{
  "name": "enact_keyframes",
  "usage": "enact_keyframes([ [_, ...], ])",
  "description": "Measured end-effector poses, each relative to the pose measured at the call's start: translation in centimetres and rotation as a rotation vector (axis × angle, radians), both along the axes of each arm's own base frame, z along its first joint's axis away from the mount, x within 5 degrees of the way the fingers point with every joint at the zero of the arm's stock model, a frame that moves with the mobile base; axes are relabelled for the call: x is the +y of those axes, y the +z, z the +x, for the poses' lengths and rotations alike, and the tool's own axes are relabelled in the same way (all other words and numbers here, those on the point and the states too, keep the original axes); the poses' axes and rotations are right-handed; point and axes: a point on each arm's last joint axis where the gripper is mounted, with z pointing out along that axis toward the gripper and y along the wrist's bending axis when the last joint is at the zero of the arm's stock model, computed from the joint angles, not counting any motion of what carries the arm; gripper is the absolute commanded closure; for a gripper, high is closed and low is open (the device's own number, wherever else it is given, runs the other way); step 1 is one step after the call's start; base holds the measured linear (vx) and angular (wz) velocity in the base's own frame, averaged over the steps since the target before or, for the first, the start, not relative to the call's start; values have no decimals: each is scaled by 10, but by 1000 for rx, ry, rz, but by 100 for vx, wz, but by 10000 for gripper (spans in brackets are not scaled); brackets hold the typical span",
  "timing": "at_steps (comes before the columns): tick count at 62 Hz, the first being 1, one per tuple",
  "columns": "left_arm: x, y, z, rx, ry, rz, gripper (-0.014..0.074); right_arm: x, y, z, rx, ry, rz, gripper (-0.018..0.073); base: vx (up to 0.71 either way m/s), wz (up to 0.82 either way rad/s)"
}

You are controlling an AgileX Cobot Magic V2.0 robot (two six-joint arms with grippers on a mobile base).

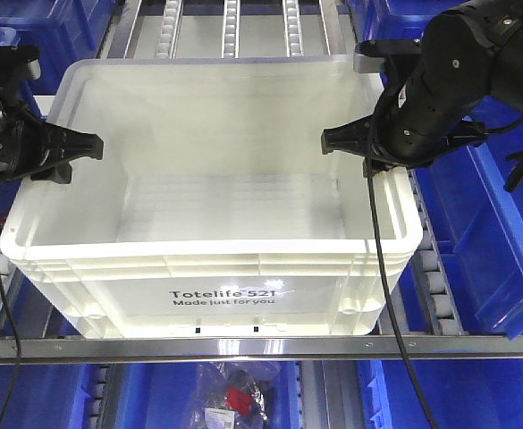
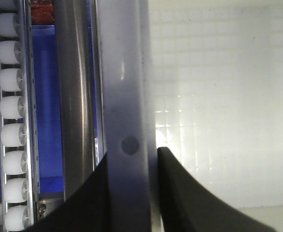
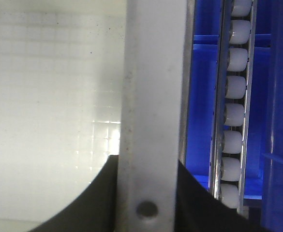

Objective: Move bin from left to right shelf
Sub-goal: 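Lift the crate and pull it toward the robot off the rollers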

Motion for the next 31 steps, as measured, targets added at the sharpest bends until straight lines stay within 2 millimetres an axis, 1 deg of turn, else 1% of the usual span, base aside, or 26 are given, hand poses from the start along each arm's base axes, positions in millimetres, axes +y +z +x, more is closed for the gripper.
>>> enact_keyframes([
  [16,3,19,-14,-61,0,-11,604,0,1,-1,5,-2,10,538,0,0],
  [31,5,32,-26,-88,1,-15,604,0,6,-7,17,-6,30,538,0,0],
])
